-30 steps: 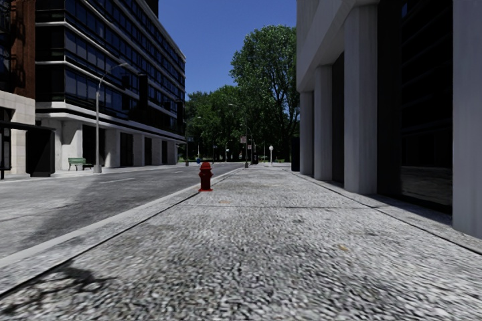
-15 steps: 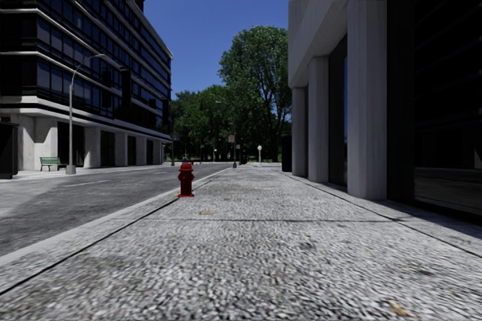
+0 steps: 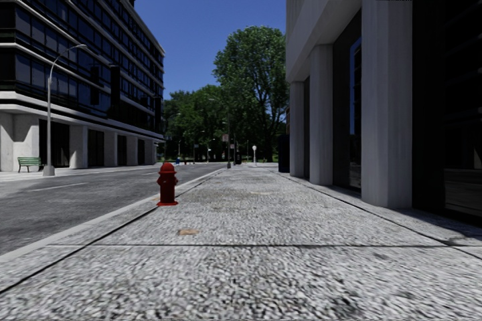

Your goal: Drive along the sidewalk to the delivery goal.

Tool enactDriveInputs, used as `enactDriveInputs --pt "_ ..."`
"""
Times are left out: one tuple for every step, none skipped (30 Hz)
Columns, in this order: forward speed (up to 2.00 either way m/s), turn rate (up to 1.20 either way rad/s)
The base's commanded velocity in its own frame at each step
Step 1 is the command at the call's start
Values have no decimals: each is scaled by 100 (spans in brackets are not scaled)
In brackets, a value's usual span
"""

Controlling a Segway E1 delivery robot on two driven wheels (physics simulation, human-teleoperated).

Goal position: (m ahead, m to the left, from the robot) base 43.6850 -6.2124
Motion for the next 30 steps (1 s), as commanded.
enactDriveInputs --pt "200 -19" --pt "200 -19" --pt "200 -19" --pt "200 -20" --pt "200 -23" --pt "200 -22" --pt "200 -22" --pt "200 0" --pt "200 0" --pt "200 0" --pt "200 0" --pt "200 0" --pt "200 0" --pt "200 0" --pt "200 0" --pt "200 0" --pt "200 0" --pt "200 0" --pt "200 0" --pt "200 0" --pt "200 0" --pt "200 0" --pt "200 0" --pt "200 0" --pt "200 0" --pt "200 0" --pt "200 0" --pt "200 0" --pt "200 0" --pt "200 0"
